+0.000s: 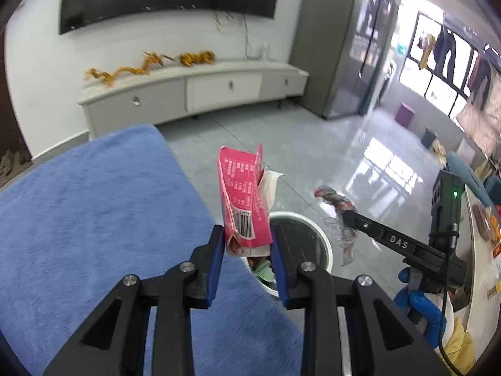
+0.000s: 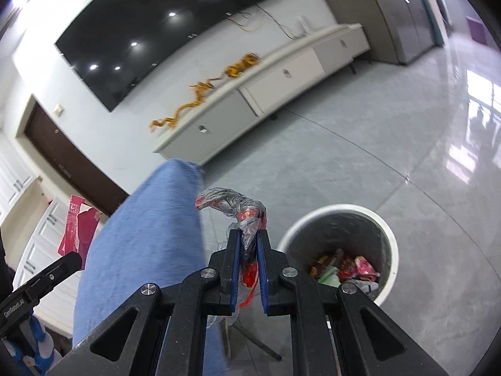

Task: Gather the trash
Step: 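Carry the pink wrapper and clear wrapper over the bin with both tools, then open both tools above the bin to drop the wrappers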

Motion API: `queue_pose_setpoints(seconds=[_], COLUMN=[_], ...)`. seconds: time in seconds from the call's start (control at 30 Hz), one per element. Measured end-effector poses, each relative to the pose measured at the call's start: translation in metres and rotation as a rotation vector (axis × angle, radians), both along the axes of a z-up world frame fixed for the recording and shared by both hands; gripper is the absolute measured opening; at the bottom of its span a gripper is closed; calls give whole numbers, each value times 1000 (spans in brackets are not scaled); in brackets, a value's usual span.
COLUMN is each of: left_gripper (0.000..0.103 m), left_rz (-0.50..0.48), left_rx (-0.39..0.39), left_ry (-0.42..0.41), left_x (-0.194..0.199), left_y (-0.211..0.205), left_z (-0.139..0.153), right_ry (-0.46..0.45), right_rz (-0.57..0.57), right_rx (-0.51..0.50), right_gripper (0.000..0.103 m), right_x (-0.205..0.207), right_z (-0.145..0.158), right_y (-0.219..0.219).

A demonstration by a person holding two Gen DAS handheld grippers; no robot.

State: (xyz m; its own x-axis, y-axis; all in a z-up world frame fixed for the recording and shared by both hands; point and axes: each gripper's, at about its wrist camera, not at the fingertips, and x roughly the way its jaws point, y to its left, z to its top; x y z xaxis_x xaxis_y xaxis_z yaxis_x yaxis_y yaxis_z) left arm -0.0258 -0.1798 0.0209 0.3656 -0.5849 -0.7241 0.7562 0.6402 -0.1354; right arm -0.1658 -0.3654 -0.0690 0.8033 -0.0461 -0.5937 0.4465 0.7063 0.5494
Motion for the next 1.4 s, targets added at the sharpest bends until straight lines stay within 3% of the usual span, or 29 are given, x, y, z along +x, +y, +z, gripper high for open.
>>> queue_pose_setpoints(seconds=[0.4, 0.6, 0.7, 0.73, 0.77, 0.8, 0.83, 0.87, 0.93, 1.4], left_gripper=[29, 30, 34, 40, 45, 57, 61, 61, 61, 61], left_rz=[-119, -157, -171, -174, -176, -174, -172, -173, -171, -104], left_rx=[105, 114, 103, 96, 87, 80, 73, 66, 71, 83], left_ry=[115, 140, 157, 166, 173, 173, 170, 171, 174, 133], left_x=[5, 2, 3, 3, 4, 5, 5, 6, 7, 3], left_y=[-96, -126, -138, -141, -142, -143, -143, -144, -146, -116], left_z=[-64, -78, -81, -81, -81, -80, -79, -78, -78, -66], right_ry=[102, 142, 161, 169, 173, 176, 181, 186, 189, 207], right_rz=[-62, -73, -77, -81, -85, -89, -95, -103, -113, -130], right_rx=[72, 91, 96, 97, 98, 100, 101, 100, 101, 76], right_gripper=[13, 13, 13, 14, 16, 19, 28, 37, 42, 49], right_x=[2, 8, 9, 9, 8, 8, 7, 6, 3, -9], right_z=[-56, -74, -81, -83, -84, -85, -86, -87, -88, -72], right_y=[-51, -66, -70, -72, -72, -73, -73, -74, -75, -61])
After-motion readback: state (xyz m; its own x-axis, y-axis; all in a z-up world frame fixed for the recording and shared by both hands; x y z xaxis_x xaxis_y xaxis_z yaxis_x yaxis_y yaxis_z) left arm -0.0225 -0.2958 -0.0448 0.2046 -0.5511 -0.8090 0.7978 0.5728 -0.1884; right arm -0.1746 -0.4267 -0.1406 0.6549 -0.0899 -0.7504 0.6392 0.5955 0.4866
